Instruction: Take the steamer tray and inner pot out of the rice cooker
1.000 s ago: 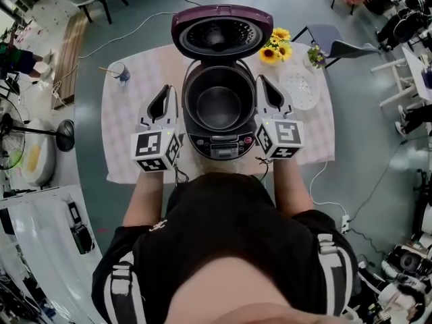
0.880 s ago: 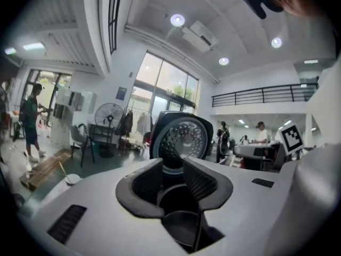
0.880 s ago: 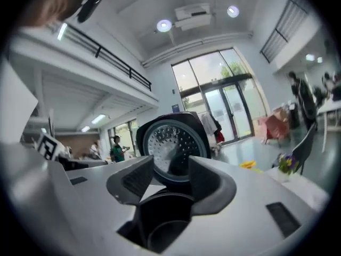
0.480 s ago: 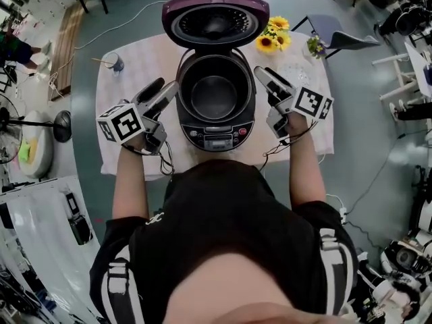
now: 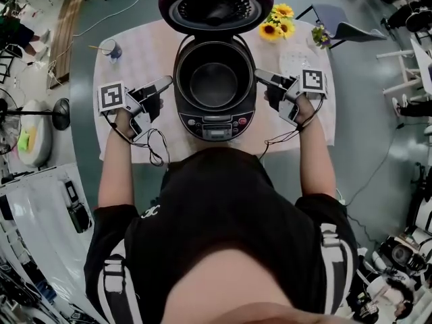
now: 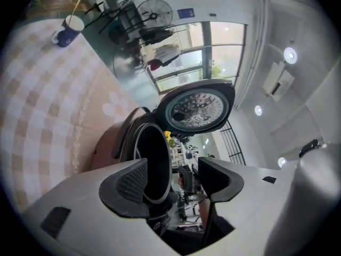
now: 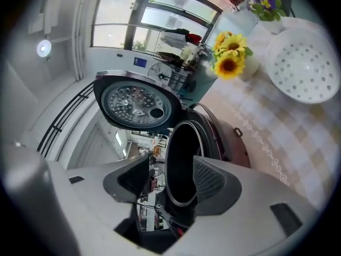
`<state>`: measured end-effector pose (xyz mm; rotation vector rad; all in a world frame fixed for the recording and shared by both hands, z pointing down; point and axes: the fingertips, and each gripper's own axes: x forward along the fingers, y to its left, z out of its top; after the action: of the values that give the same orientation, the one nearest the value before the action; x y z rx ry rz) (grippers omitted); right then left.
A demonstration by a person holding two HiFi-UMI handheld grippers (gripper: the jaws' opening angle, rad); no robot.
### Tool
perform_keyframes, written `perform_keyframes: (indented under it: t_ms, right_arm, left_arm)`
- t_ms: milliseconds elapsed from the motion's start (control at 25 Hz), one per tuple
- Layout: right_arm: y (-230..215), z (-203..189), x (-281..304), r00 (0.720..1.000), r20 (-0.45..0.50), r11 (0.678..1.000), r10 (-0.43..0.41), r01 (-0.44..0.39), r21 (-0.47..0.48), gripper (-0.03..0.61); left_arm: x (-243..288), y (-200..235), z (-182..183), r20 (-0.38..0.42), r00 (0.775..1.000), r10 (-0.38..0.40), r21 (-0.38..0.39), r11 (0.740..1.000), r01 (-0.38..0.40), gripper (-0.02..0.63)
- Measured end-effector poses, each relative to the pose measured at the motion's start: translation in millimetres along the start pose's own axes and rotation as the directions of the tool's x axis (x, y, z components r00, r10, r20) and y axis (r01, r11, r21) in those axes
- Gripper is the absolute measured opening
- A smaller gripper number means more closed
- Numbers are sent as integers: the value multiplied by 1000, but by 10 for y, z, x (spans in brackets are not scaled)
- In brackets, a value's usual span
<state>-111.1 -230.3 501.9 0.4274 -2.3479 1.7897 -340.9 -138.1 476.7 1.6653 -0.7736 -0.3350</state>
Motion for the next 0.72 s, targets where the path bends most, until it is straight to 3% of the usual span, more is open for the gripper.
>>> perform_keyframes:
  t_ms: [200, 720]
  right_arm:
    - [-152, -92, 40, 999, -32, 997, 24, -22, 68, 238]
    - [-261, -194, 191, 994, -100, 995, 34, -25, 93, 232]
  left_arm:
    - [67, 211, -131, -78, 997, -5, -94, 996, -2, 278]
    - [250, 415, -201, -146, 989, -20, -167, 986, -4, 269]
